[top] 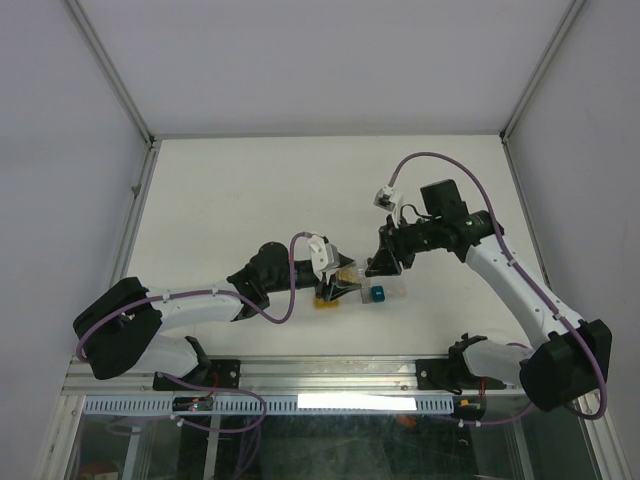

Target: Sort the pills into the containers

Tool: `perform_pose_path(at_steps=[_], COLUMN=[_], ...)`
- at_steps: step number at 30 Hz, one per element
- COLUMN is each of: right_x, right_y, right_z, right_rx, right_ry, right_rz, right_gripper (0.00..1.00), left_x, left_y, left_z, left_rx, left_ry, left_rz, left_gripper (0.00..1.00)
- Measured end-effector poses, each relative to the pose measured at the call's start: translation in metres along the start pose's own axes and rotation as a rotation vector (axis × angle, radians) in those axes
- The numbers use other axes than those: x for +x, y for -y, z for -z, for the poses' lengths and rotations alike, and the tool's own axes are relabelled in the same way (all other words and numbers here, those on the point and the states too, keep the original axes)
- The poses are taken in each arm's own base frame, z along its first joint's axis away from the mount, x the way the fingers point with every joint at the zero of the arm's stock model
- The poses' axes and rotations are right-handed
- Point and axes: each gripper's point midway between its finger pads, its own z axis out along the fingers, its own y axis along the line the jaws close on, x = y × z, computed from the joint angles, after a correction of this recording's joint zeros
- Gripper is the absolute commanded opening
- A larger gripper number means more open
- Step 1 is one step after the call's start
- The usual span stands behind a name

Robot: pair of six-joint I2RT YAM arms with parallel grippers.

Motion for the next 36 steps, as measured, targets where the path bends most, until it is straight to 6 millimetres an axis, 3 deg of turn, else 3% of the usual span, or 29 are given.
perform_pose_path(at_steps=[5, 10, 14, 18, 22, 23, 24, 25, 26, 31, 36], right_x=[0.001, -0.003, -0.001, -0.006, -0.010, -0.010, -0.010, -0.010, -0.010, -0.015, -0.013], right_y=[0.000, -0.002, -0.004, -0.009, -0.014, -0.015, -0.015, -0.016, -0.018, -0.031, -0.043], right_z=[0.002, 0.007, 0.010, 0.016, 0.019, 0.018, 0.018, 0.019, 0.019, 0.028, 0.037], right_rx=[0.003, -0.018, -0.062, -0.089, -0.113, -0.118, -0.122, -0.123, -0.126, -0.101, -0.068], right_ry=[-0.008, -0.020, -0.018, 0.010, 0.033, 0.036, 0.039, 0.042, 0.049, 0.088, 0.104], right_rz=[0.026, 0.163, 0.432, 0.833, 1.011, 1.032, 1.044, 1.051, 1.060, 1.063, 0.916], right_gripper=[0.02, 0.00, 0.00, 0.17, 0.38, 0.48, 0.66, 0.92, 0.99, 0.99, 0.99], left_x=[0.000, -0.005, -0.007, -0.014, -0.018, -0.017, -0.017, -0.018, -0.017, -0.002, -0.001], left_y=[0.000, -0.001, 0.001, 0.003, 0.004, 0.005, 0.005, 0.005, 0.006, 0.009, 0.010], left_z=[0.000, -0.001, -0.001, -0.003, -0.004, -0.004, -0.004, -0.004, -0.004, -0.001, -0.001], left_rx=[0.000, 0.002, 0.017, 0.037, 0.048, 0.049, 0.050, 0.050, 0.055, 0.063, 0.063], left_ry=[0.000, 0.019, 0.027, 0.043, 0.053, 0.052, 0.052, 0.053, 0.050, -0.004, -0.008], left_rz=[-0.001, -0.028, -0.051, -0.065, -0.072, -0.072, -0.072, -0.072, -0.061, -0.015, 0.002], left_gripper=[0.00, 0.00, 0.00, 0.00, 0.00, 0.00, 0.00, 0.00, 0.00, 0.00, 0.00])
